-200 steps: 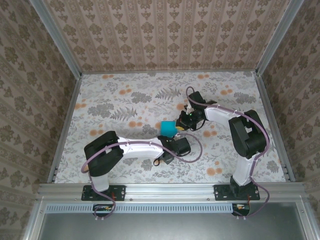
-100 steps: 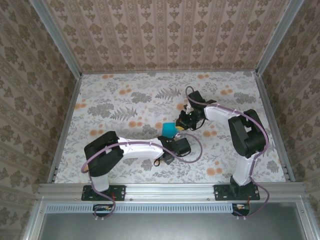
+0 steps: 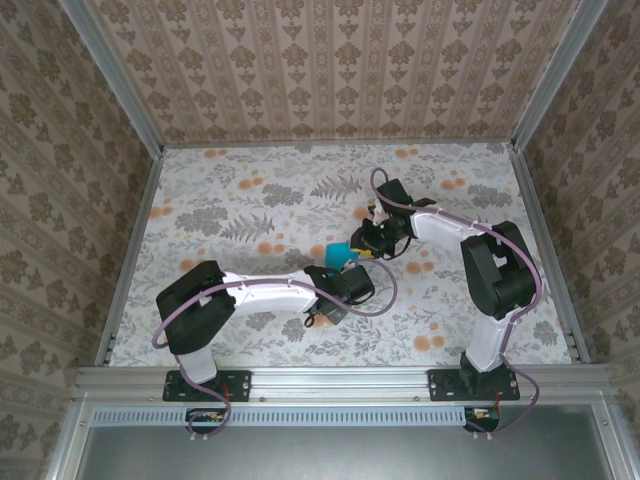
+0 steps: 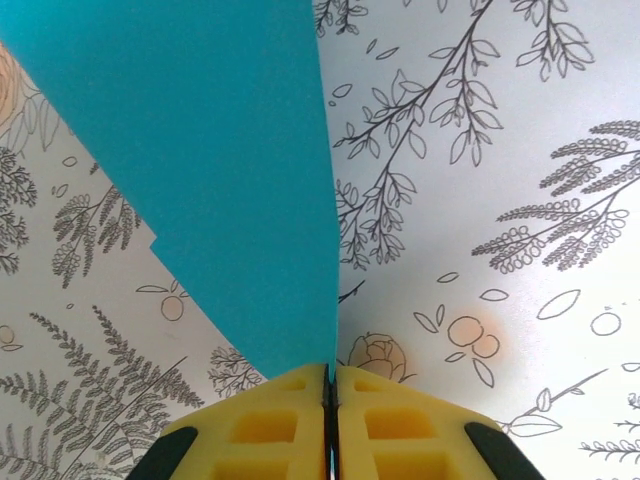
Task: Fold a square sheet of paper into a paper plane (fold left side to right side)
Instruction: Fold the wing for the fifth time at the center of the table.
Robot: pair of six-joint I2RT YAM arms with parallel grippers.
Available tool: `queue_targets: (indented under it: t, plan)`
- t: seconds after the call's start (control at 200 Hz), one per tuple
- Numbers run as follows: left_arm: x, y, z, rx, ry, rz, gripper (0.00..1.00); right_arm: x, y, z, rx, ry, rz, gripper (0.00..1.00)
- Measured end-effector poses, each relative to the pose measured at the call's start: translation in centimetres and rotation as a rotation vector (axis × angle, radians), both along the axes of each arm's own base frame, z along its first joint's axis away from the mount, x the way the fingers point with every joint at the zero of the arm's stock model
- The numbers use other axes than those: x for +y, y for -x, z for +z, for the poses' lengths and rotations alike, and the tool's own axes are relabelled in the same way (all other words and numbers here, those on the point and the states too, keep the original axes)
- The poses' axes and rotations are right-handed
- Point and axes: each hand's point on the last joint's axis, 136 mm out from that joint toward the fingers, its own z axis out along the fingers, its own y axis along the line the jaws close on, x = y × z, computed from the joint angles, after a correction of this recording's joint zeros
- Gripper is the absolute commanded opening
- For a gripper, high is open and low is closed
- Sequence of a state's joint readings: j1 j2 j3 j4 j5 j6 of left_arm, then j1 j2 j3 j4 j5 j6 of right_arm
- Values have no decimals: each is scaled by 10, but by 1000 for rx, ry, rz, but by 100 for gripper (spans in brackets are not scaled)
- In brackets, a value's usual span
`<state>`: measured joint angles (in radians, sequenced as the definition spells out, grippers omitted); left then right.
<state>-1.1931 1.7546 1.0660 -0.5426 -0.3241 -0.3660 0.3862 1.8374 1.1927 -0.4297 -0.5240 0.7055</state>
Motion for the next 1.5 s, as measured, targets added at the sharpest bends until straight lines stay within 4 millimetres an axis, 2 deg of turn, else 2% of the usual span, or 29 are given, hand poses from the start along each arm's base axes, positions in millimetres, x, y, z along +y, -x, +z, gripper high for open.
queue_targets:
  t: [0.25, 0.55, 0.775, 0.835, 0.965, 1.035, 1.155, 1.5]
  plan:
    - [-1, 0, 0, 5, 8, 0, 10, 0, 3, -1, 17, 2, 1, 30]
    - [-1, 0, -1, 7, 10, 1, 10, 1, 8, -16, 67, 9, 8, 22]
    - [0, 0, -2, 7, 9, 2, 10, 0, 14, -19, 93, 15, 13, 28]
    - [0, 0, -2, 7, 9, 2, 10, 0, 14, -19, 95, 15, 13, 24]
    - [0, -1, -2, 7, 9, 5, 10, 1, 14, -19, 98, 11, 11, 9]
    - [1, -1, -2, 8, 8, 7, 18, 1, 14, -19, 97, 8, 14, 0]
    - [2, -1, -2, 8, 15, 15, 29, 1, 14, -18, 98, 8, 11, 0]
    - [5, 17, 5, 4, 23, -16, 26, 2, 13, -19, 99, 8, 12, 0]
